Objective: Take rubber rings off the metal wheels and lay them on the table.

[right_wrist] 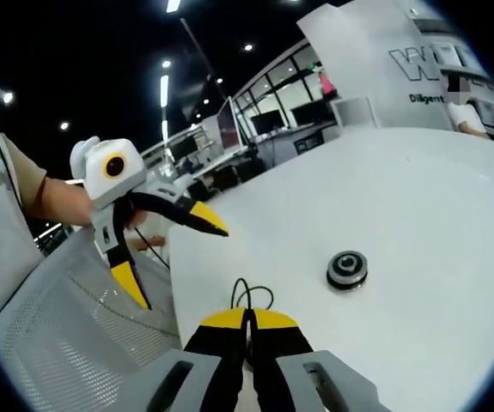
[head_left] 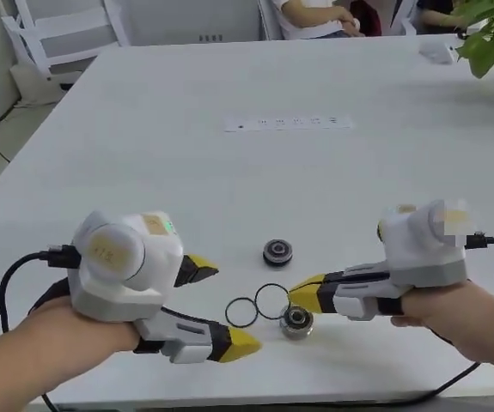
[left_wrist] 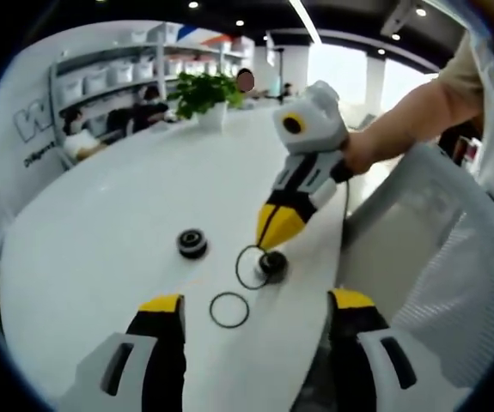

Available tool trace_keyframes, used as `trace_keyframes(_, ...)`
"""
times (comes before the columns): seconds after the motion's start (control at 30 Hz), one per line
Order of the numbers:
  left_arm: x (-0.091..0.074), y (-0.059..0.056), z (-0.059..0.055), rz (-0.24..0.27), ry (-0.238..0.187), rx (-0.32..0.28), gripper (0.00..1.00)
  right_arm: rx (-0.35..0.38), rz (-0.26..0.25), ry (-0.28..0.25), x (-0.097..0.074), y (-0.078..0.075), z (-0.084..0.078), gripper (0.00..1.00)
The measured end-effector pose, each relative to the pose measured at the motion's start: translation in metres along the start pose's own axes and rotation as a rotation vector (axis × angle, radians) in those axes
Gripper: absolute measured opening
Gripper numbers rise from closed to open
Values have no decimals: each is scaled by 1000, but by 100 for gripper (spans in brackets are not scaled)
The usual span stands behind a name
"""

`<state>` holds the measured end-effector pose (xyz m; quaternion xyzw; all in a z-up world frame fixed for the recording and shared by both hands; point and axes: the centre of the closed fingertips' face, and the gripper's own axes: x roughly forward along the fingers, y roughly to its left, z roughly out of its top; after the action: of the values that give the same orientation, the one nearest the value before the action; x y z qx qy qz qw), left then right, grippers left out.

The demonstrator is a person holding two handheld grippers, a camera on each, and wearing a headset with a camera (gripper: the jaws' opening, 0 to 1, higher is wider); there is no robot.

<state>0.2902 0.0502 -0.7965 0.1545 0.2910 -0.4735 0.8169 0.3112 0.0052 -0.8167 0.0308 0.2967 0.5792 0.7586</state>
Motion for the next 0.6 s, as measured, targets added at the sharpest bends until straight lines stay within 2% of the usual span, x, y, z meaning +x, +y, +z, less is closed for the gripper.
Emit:
trace_keyframes(0.33, -10, 7, -5, 24, 4, -17, 72, -42, 27, 45, 22, 2, 7, 0)
trace_keyframes(0.6, -15, 11, -10, 42, 7, -31, 72, -52, 46, 81, 36, 3, 6, 0)
